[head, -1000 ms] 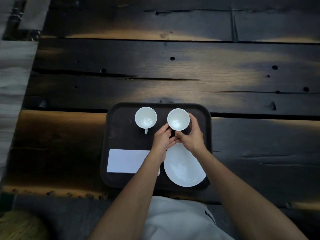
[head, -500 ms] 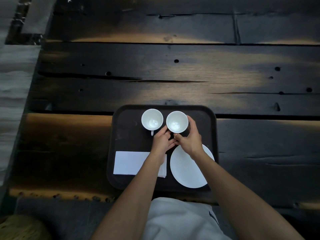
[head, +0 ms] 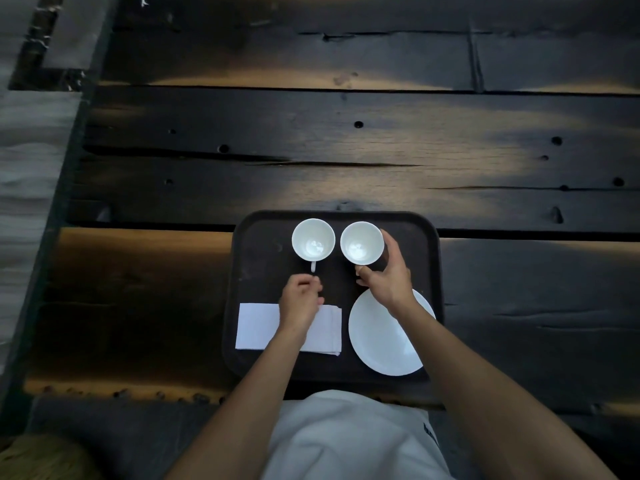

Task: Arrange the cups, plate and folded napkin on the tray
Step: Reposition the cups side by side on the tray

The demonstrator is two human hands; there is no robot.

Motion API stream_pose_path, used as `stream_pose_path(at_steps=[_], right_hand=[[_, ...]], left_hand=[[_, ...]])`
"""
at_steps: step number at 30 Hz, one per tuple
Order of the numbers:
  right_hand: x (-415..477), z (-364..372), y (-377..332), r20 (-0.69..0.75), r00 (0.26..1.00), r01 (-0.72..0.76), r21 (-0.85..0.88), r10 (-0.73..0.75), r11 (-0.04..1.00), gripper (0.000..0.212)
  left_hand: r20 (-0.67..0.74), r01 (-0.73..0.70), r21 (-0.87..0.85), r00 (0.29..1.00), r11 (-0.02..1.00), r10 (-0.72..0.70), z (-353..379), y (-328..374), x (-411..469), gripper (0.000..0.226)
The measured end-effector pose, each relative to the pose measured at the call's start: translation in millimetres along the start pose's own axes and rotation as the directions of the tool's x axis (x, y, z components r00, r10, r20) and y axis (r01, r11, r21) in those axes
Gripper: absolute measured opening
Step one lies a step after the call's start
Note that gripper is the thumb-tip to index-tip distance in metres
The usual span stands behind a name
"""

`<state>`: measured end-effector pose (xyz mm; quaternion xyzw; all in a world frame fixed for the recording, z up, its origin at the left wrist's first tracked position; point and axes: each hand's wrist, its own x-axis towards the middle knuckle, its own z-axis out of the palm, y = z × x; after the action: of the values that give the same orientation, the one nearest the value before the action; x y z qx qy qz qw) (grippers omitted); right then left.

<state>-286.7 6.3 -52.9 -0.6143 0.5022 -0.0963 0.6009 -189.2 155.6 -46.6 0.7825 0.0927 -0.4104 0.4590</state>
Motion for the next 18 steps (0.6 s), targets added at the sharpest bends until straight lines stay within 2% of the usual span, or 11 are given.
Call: stream_pose_path(at_steps=[5,11,18], right_hand=[[2,0,-1,-0.002,1.000,-0.008,0.002,0.008,1.000,0.087],[0,2,-3,-0.002,1.000,-0.018,-0.017,0.018,1.000,0.089],[-10,0,-6,0.052,0.997,-0.053,-0.084,0.057,0.995,0.101]], left_hand=[[0.013,-0.091,-0.007,0.996,0.996,0.092,-5,10,8,0.027],[0.025,-0.056,0.008,0.998,0.998,0.056,-5,7,10,0.029],[0.047,-0.076,0.027,0.996,0.997,0.075,-18,-2,4,0.042]])
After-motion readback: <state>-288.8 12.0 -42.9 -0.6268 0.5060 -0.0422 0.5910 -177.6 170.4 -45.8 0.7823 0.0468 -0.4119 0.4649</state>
